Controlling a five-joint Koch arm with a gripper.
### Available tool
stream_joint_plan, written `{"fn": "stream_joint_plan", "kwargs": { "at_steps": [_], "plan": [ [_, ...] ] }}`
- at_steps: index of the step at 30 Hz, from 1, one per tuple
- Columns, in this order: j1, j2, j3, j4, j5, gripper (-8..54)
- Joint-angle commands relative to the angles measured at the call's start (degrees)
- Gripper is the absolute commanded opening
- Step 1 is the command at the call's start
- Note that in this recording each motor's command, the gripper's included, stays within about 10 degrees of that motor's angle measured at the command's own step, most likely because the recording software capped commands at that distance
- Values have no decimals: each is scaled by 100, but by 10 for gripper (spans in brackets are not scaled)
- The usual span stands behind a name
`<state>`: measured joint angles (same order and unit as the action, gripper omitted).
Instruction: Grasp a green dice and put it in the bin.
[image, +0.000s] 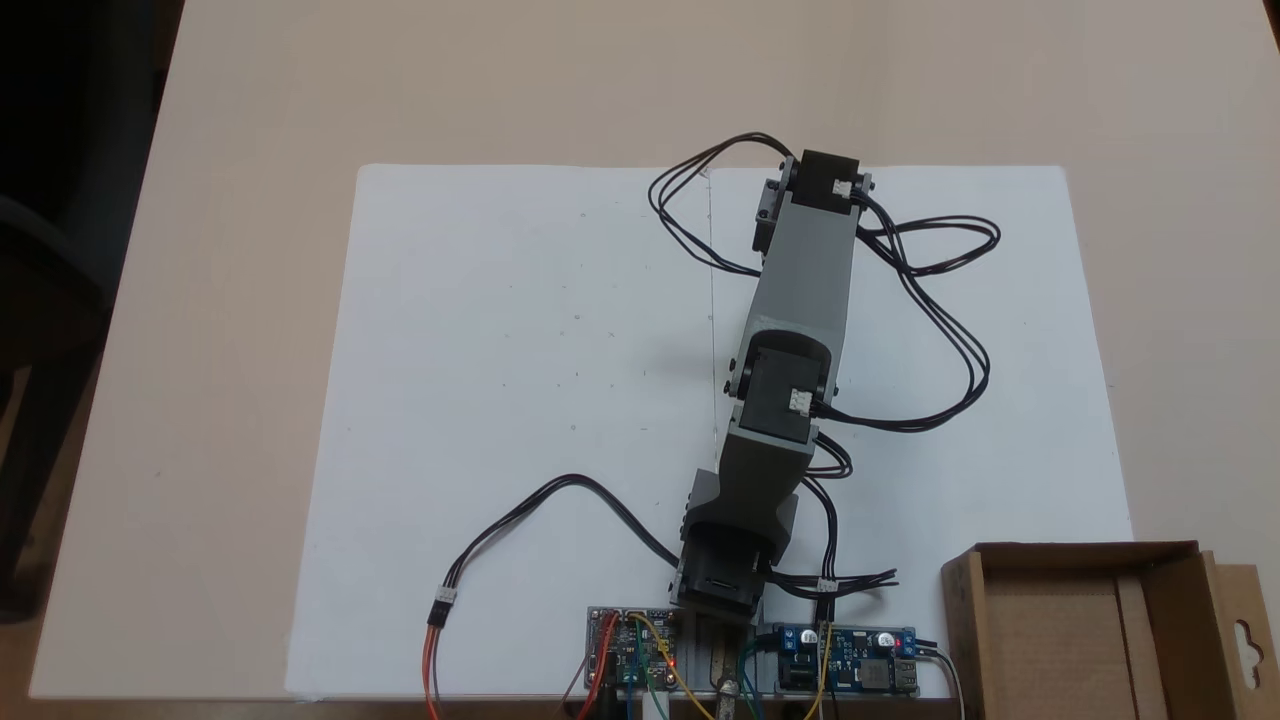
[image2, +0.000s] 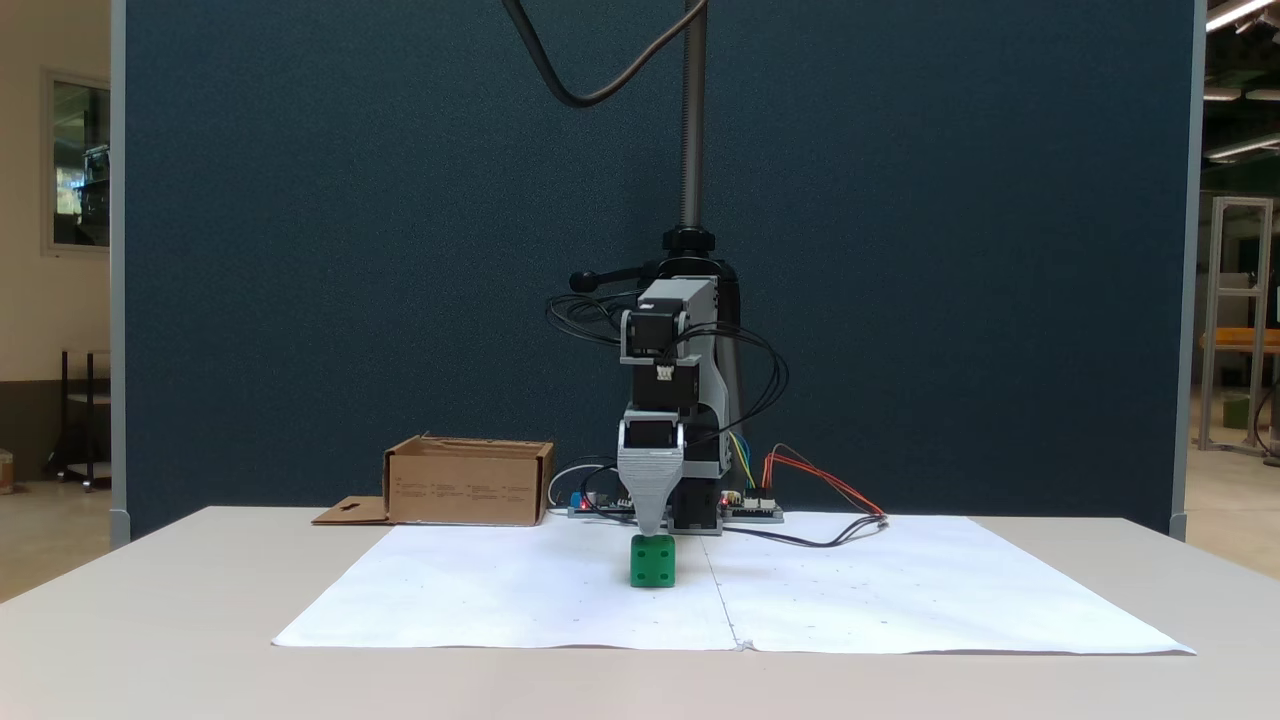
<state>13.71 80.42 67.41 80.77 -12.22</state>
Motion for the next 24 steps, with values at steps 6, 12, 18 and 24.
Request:
{"fn": "stream_joint_plan", "kwargs": {
  "at_steps": [6,12,18,24],
  "plan": [
    [26,123,264,-615,-35,434],
    [35,114,308,-888,-18,430],
    [62,26,413,-1028,9,423],
    [88,-88,589,-1248,9,422]
  ]
}}
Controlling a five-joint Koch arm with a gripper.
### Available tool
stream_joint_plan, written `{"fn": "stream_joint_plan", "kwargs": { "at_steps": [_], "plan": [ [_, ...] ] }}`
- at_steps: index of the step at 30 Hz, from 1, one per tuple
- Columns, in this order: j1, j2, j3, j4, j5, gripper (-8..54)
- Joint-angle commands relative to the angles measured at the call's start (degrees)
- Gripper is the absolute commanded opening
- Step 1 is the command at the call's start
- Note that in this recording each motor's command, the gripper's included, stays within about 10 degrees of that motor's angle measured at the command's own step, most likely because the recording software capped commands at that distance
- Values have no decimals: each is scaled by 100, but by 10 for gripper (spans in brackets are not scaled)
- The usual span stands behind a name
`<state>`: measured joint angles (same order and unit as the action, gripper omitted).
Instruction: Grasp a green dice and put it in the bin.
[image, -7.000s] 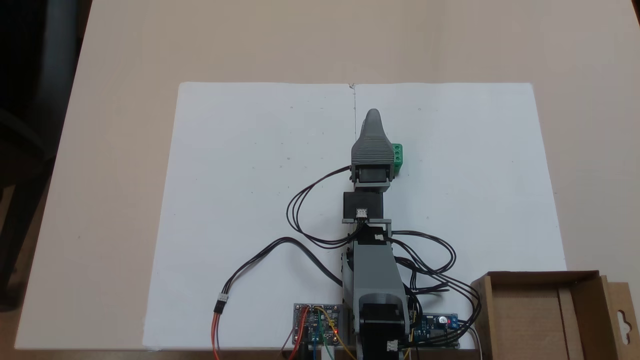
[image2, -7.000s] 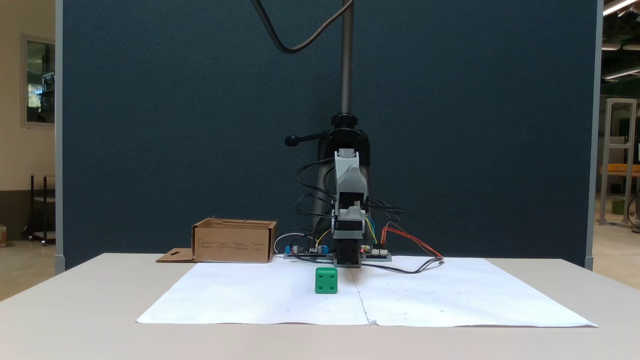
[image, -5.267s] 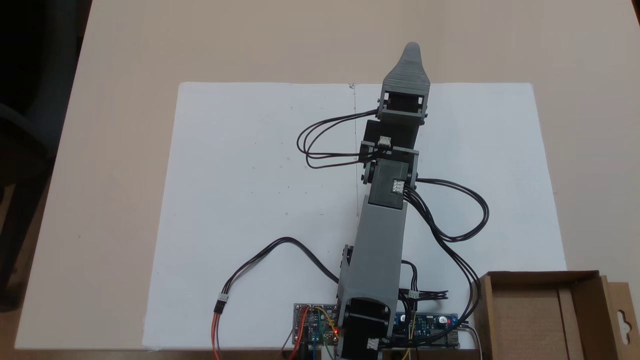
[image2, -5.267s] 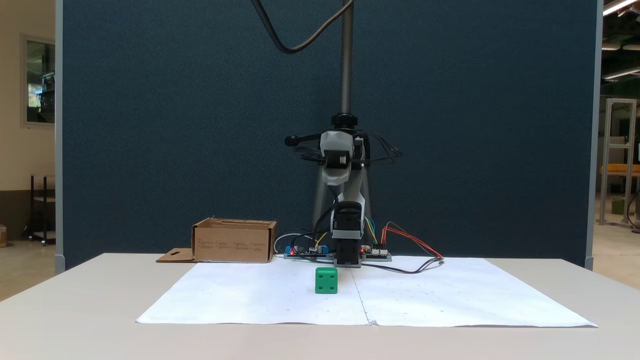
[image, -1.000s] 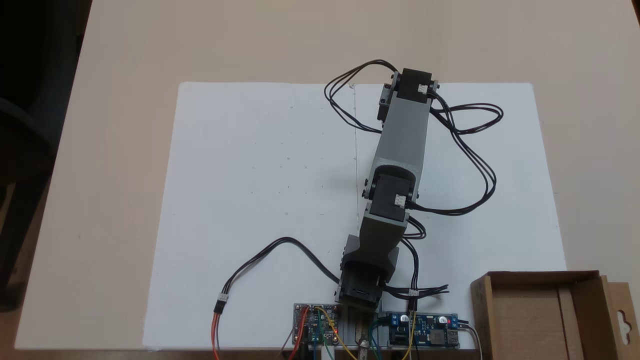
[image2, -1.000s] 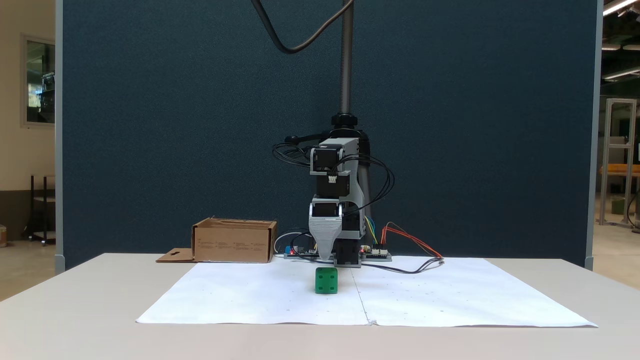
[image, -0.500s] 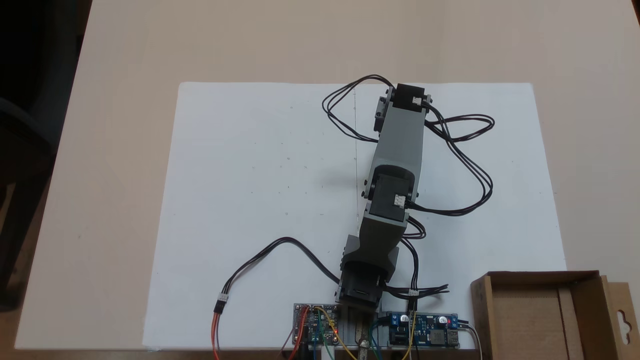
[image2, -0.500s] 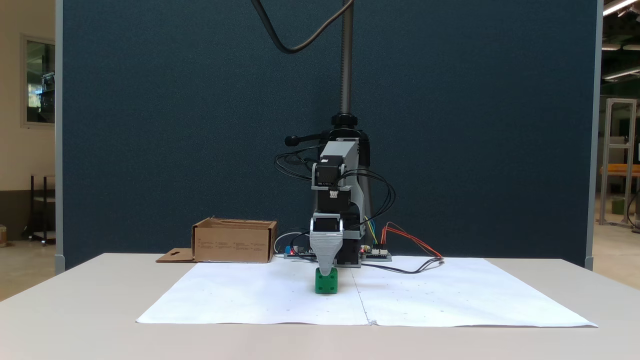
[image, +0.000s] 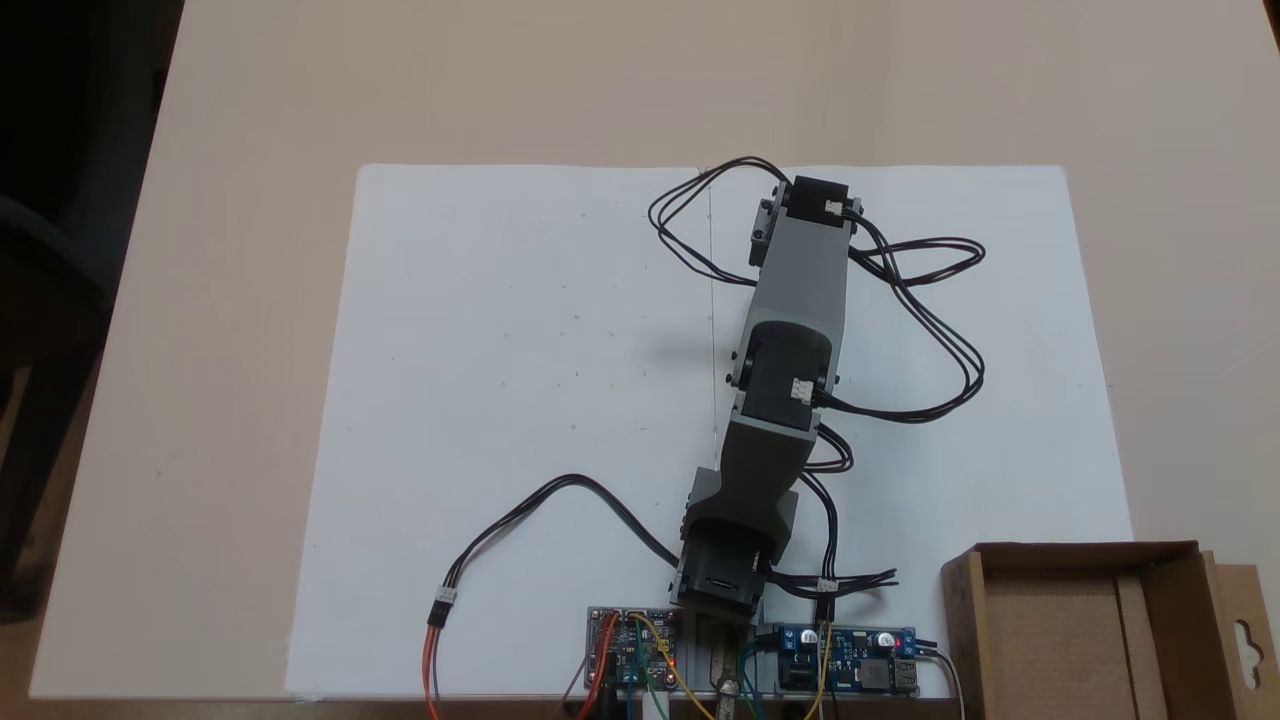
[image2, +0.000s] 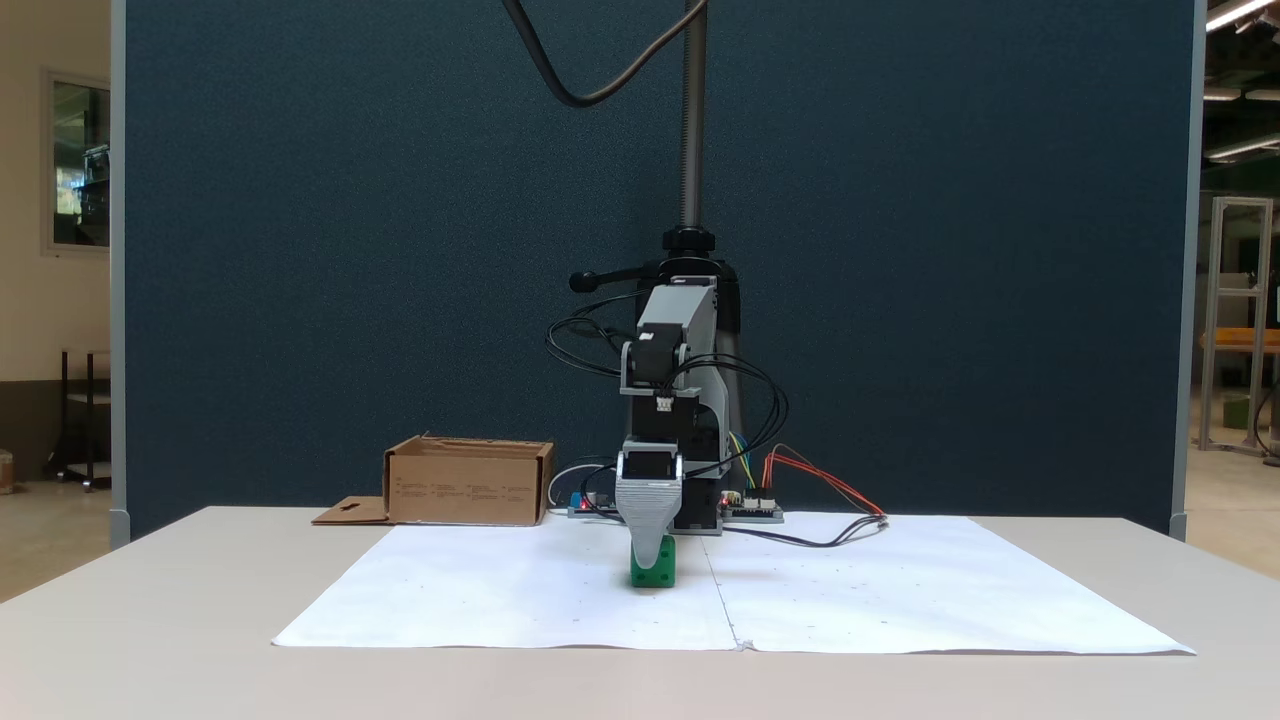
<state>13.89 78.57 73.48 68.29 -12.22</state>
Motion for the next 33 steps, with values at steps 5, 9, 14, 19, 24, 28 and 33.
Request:
{"fn": "stream_joint_plan", "kwargs": {
  "at_steps": [5,9,14,19,24,28,33],
  "plan": [
    [70,62,176,-237,9,412],
    [70,-35,211,-246,9,403],
    [88,-44,378,-554,9,379],
    [105,-44,483,-571,9,225],
    [105,-44,589,-562,9,115],
    [105,-9,589,-466,149,115],
    [105,167,-490,657,545,115]
  ]
}}
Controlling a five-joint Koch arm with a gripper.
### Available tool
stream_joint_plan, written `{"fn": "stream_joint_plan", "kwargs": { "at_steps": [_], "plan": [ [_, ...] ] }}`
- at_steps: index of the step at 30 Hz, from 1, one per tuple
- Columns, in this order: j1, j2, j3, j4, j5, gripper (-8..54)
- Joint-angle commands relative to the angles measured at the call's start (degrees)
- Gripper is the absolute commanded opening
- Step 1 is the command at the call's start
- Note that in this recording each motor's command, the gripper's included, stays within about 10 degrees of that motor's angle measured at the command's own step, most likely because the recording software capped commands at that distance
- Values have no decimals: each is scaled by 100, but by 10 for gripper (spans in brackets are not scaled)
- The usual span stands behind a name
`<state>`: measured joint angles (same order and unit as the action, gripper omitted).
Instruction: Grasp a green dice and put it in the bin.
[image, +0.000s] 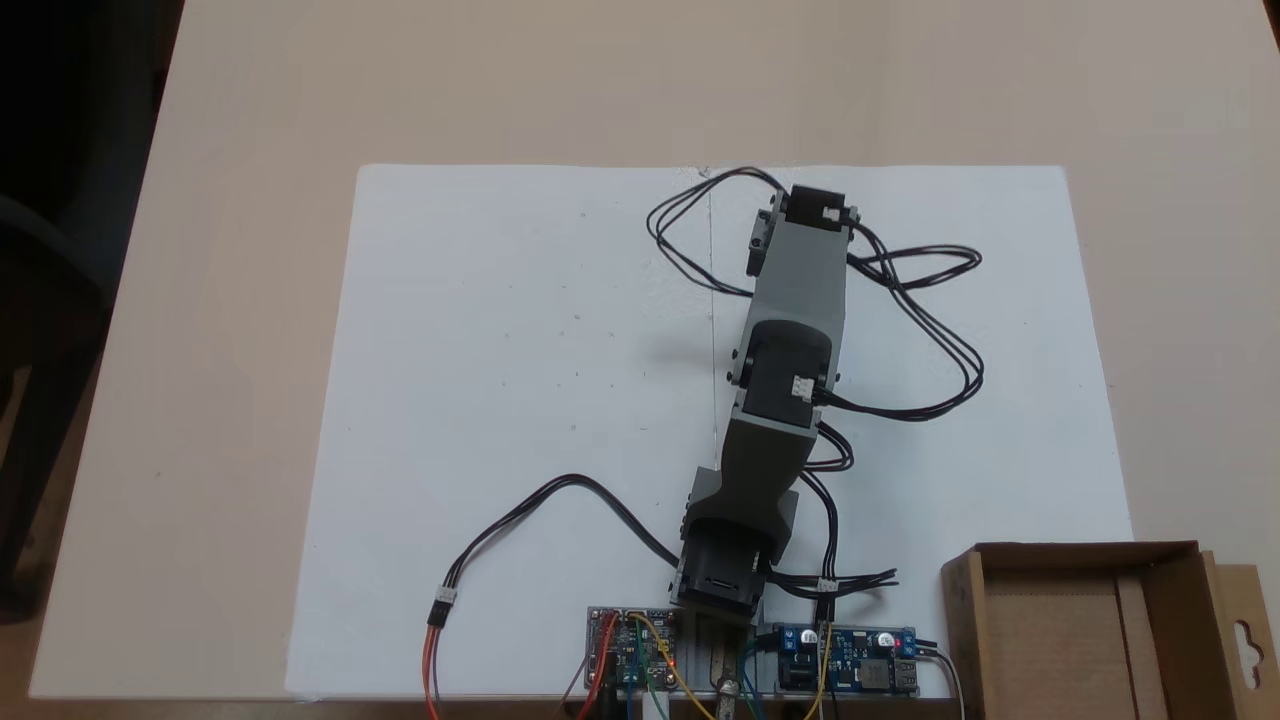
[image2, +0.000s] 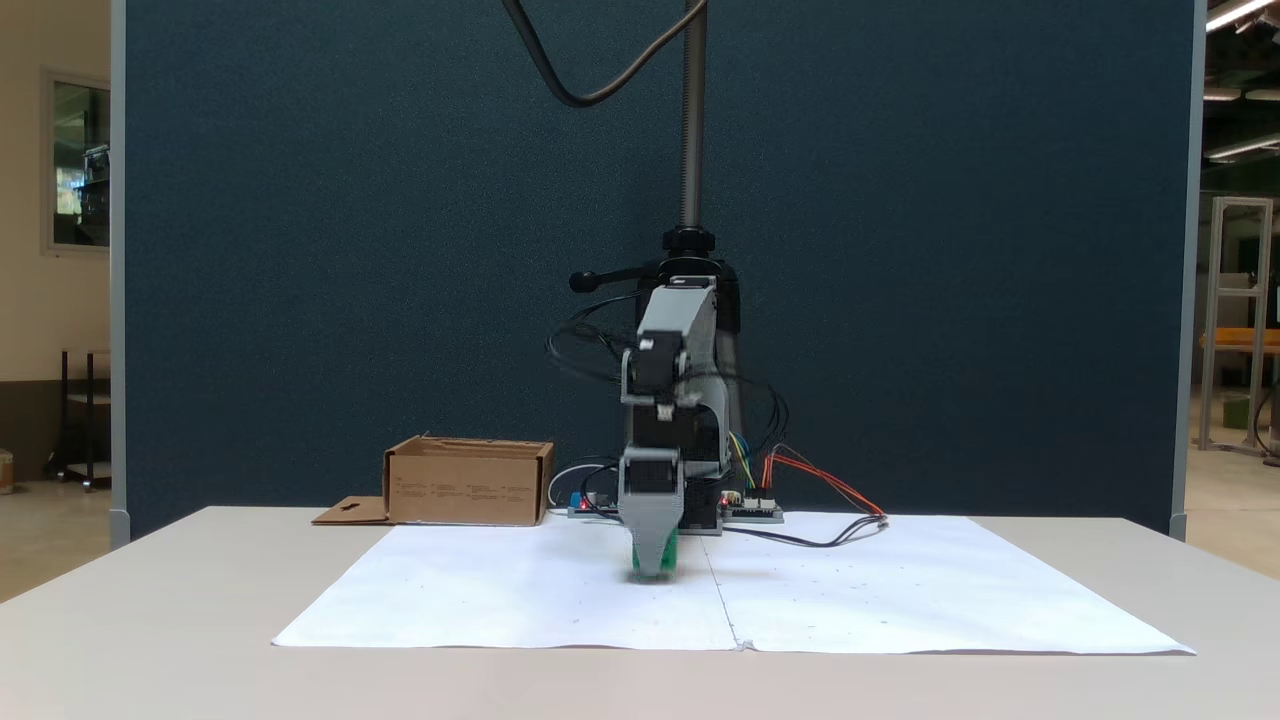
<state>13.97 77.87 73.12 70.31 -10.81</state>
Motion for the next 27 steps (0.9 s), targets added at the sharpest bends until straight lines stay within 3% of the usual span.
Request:
{"fn": "stream_joint_plan", "kwargs": {
  "at_steps": [1,9,18,22,27],
  "plan": [
    [97,237,-853,947,492,115],
    [536,220,-3918,2988,668,115],
    [1740,229,-4438,3313,659,115],
    [3848,229,-5010,3313,193,115],
    [5177,229,-5124,3278,-404,115]
  ]
}}
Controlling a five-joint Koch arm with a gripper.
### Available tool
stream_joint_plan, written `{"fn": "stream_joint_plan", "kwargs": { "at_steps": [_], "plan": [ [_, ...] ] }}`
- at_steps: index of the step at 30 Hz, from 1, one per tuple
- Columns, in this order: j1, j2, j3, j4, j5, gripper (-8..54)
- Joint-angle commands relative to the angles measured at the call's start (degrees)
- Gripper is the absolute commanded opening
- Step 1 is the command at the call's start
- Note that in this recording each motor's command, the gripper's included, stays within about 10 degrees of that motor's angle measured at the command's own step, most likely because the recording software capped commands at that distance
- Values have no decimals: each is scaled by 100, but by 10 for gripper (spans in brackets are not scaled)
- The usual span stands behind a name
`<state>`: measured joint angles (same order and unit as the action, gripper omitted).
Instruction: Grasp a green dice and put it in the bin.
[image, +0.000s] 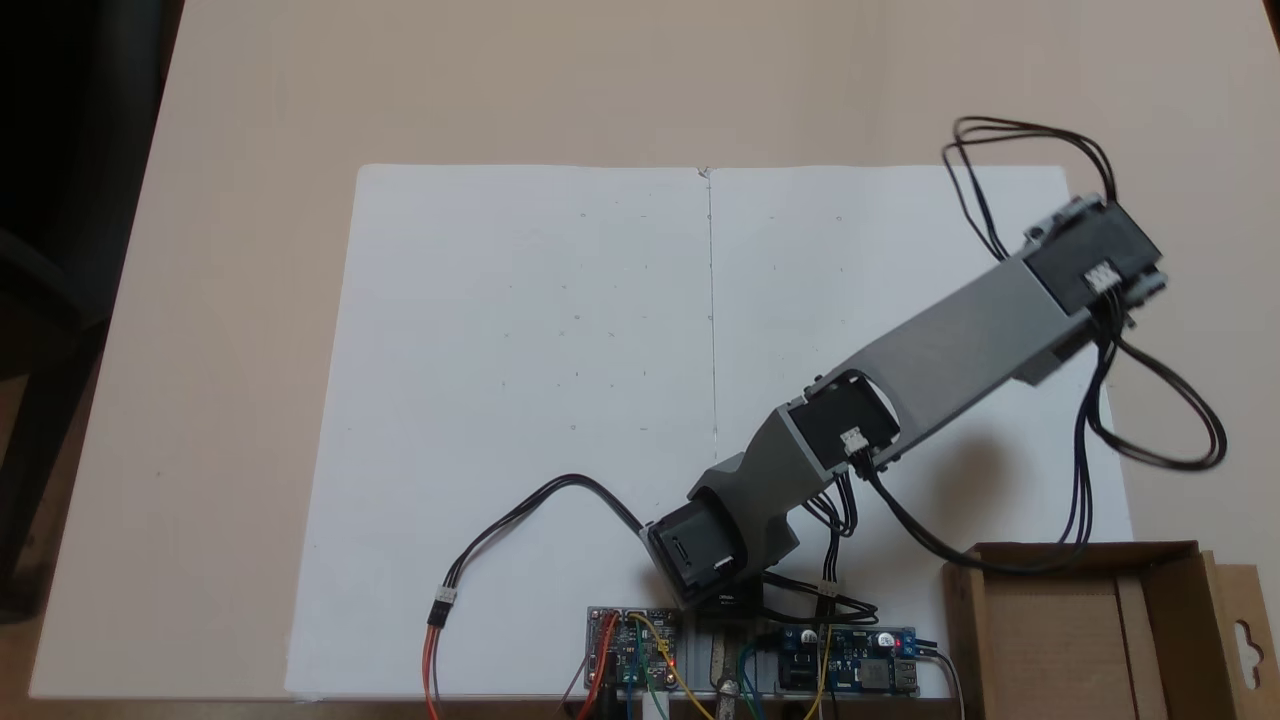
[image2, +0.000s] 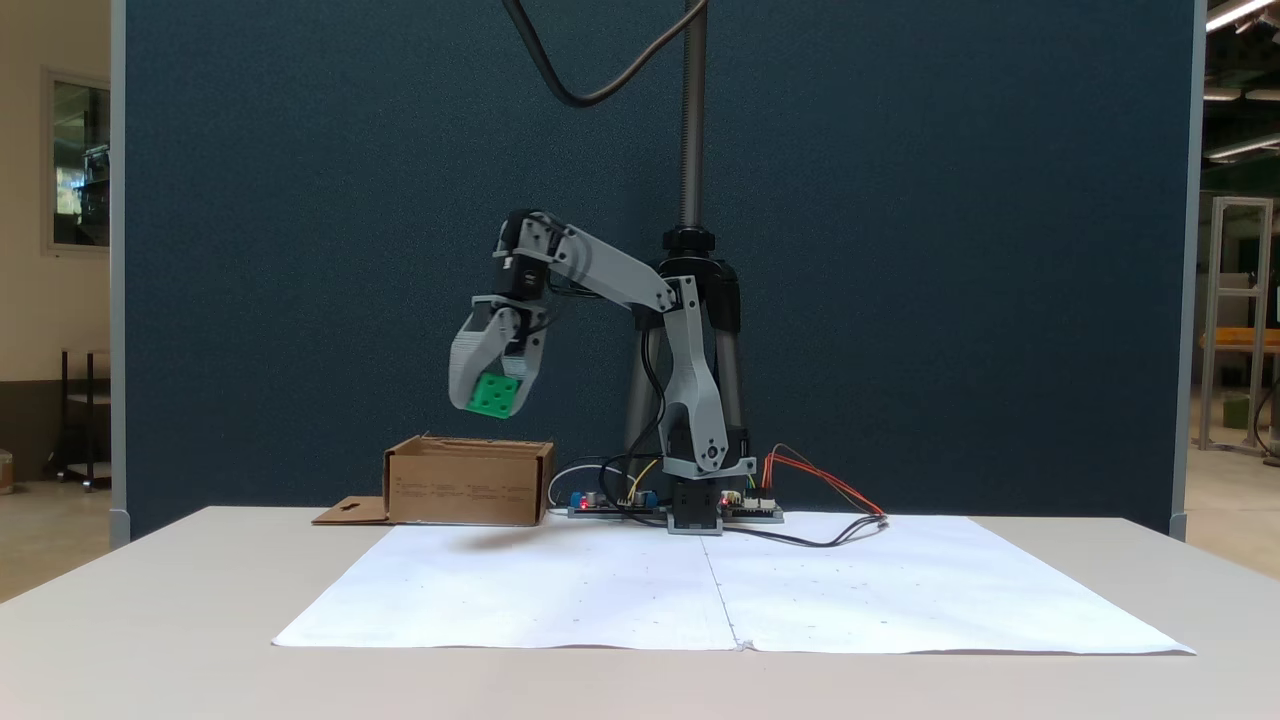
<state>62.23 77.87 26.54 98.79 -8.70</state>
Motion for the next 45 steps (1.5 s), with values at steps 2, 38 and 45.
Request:
{"fn": "stream_joint_plan", "kwargs": {
  "at_steps": [2,38,45],
  "plan": [
    [896,229,-527,369,-853,115],
    [3586,-211,-703,-308,-396,418],
    [1450,835,-703,-615,773,419]
  ]
}}
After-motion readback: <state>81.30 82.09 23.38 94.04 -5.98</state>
